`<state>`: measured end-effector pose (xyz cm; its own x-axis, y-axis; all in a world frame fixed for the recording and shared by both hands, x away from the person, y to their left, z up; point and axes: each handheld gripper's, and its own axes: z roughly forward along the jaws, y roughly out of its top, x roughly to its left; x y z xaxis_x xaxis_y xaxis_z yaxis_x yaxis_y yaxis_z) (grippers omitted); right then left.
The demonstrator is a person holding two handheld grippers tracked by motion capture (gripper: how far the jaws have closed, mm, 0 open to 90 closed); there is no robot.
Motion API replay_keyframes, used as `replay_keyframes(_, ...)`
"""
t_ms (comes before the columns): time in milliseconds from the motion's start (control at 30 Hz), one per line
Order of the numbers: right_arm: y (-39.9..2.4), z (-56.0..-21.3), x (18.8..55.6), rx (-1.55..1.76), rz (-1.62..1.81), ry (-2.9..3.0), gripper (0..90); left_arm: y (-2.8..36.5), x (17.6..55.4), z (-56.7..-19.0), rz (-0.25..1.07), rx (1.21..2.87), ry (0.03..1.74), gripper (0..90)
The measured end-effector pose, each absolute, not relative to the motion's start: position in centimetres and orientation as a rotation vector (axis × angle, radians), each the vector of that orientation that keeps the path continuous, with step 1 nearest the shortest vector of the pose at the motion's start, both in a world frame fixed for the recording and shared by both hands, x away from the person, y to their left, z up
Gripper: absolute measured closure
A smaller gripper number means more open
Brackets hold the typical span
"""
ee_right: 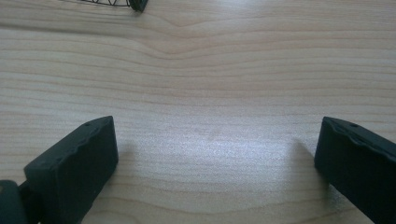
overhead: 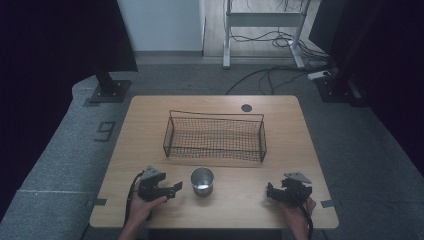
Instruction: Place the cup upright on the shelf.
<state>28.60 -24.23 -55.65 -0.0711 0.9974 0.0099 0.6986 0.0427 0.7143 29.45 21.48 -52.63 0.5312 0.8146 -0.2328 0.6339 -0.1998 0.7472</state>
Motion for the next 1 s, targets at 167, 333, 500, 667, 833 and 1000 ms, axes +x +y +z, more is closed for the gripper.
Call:
replay_keyframes(167, -24.4, -55.6, 28.7, 1.698, 0.779, 1.835, 0.0, 21.5, 29.4, -52.7, 0.271, 1.929, 1.179, 16.4)
replay_keyframes(333, -24.5, -55.6, 28.7, 1.695, 0.783, 1.836, 0.7, 21.5, 29.4, -52.7, 0.276, 1.928, 1.176, 16.4)
replay_keyframes(500, -24.6, -55.6, 28.7, 1.690, 0.784, 1.837, 0.9, 21.6, 29.4, -52.6, 0.272, 1.926, 1.176, 16.4)
replay_keyframes(667, -24.6, -55.6, 28.7, 1.689, 0.788, 1.842, 0.9, 21.4, 29.3, -52.6, 0.262, 1.935, 1.168, 16.3)
replay_keyframes(833, -24.6, -55.6, 28.7, 1.689, 0.789, 1.843, 0.9, 21.5, 29.2, -52.1, 0.262, 1.922, 1.158, 16.3)
replay_keyframes(1000, -24.6, -55.6, 28.7, 1.689, 0.790, 1.843, 0.9, 21.4, 28.5, -50.6, 0.266, 1.900, 1.106, 15.9)
